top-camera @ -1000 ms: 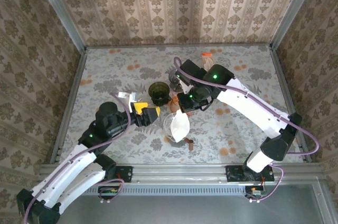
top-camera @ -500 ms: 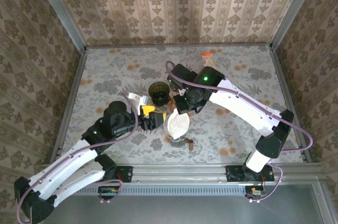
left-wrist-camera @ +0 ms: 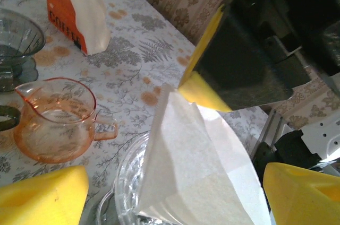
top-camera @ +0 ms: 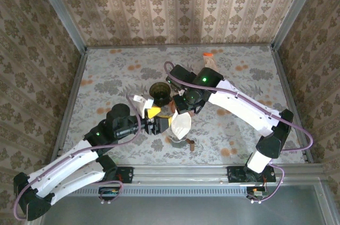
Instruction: Place the coffee filter in the dripper
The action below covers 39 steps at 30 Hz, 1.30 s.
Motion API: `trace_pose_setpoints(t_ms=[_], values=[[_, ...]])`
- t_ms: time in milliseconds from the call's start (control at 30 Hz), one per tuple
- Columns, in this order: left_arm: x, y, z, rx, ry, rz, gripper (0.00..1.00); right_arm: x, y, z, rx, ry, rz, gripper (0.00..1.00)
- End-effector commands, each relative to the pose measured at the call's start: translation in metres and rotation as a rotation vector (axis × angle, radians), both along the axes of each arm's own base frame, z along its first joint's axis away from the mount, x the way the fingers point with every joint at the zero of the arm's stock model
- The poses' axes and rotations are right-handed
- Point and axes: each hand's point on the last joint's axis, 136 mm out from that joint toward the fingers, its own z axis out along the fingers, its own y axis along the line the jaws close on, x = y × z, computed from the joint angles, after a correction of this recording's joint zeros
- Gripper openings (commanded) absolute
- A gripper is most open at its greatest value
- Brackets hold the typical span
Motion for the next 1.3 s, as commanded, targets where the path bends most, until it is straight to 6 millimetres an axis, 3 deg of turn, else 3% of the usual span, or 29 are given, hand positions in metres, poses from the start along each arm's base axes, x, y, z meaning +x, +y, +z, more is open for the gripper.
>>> trace_pose_setpoints(t_ms=[0,133,300,400,500,600,733,833,1033,1100,1133,1267], values=[[-0.002,-0.004,0.010,-0.005,-0.045,-0.024,0.83,0.001,0.000,-0.006,-0.022,-0.001,-0.015,0.00],[-0.006,-0.012,-0.001,0.045,-0.017,-0.058,0.75,0.001,0.000,-0.007,-0.018,-0.005,-0.017,0.00],[-0.011,-0.018,-0.004,0.069,-0.029,-0.072,0.77,0.001,0.000,-0.007,-0.016,-0.007,-0.020,0.00],[-0.007,-0.015,-0.011,0.101,-0.020,-0.046,0.70,0.001,-0.001,-0.007,-0.013,-0.011,-0.022,0.01],[-0.005,-0.015,-0.019,0.126,0.004,-0.030,0.62,0.000,-0.003,-0.006,-0.008,-0.018,-0.023,0.08],[-0.003,-0.015,-0.025,0.140,0.023,-0.021,0.58,0.000,-0.006,-0.004,-0.001,-0.040,-0.025,0.23],[-0.001,-0.014,-0.027,0.143,0.033,-0.009,0.59,0.000,-0.008,0.002,0.040,-0.080,-0.026,0.47],[-0.001,-0.012,-0.025,0.141,0.031,0.000,0.62,-0.003,-0.007,0.002,0.081,-0.093,-0.015,0.55],[-0.001,-0.009,-0.021,0.133,0.035,0.010,0.67,-0.011,-0.005,0.001,0.174,-0.128,0.007,0.63],[-0.002,-0.007,-0.021,0.132,0.040,0.014,0.67,-0.015,-0.004,-0.005,0.191,-0.127,0.022,0.62],[-0.002,-0.007,-0.021,0.134,0.041,0.016,0.68,-0.018,-0.006,0.004,0.222,-0.150,0.029,0.61],[-0.002,-0.008,-0.019,0.128,0.045,0.013,0.67,-0.028,0.001,0.009,0.268,-0.174,0.079,0.58]])
